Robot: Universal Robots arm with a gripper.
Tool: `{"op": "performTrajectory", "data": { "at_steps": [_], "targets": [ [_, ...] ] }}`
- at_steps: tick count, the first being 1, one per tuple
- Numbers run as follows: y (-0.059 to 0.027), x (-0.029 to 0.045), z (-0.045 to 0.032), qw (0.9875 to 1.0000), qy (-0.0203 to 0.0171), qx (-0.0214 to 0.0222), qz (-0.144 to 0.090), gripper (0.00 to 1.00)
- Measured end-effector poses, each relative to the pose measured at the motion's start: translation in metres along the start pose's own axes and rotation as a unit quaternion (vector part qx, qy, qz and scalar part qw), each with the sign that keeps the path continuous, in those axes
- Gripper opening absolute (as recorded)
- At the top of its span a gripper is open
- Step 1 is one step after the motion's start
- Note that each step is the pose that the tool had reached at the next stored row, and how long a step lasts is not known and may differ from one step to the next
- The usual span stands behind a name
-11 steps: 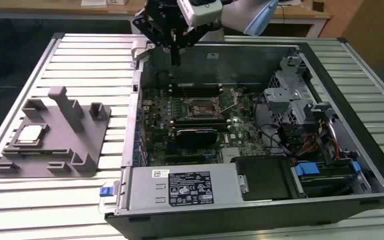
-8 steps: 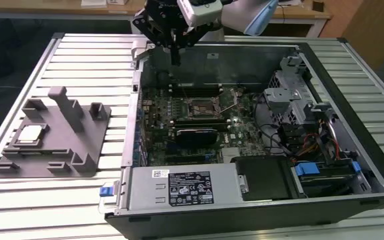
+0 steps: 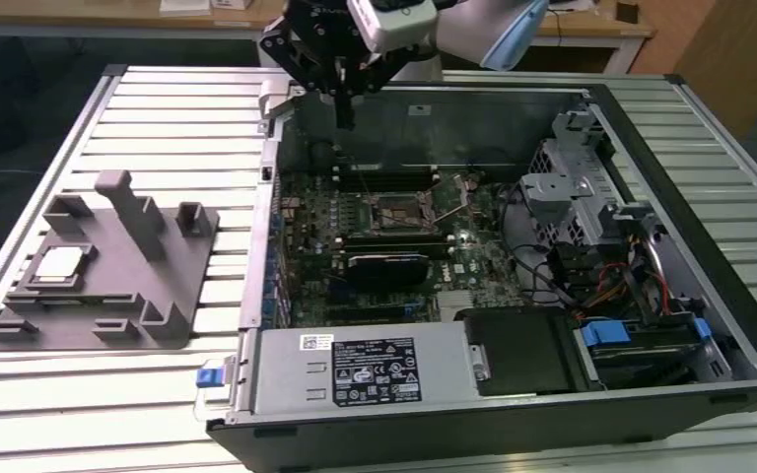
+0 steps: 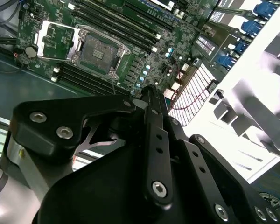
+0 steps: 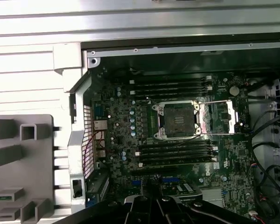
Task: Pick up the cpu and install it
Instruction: 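Reach for the cpu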
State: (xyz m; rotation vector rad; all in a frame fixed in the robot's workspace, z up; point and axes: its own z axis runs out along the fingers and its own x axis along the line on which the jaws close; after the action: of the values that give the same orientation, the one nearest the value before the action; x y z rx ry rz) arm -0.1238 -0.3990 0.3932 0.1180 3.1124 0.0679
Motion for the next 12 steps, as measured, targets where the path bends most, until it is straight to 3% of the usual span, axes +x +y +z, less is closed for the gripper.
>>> {"op": "performTrajectory", "data": {
  "at_steps": [12],
  "targets": [
    [-0.0008, 0.0106, -0.0004, 1.0000, 0.0001, 0.0001, 0.000, 0.11]
  ]
}}
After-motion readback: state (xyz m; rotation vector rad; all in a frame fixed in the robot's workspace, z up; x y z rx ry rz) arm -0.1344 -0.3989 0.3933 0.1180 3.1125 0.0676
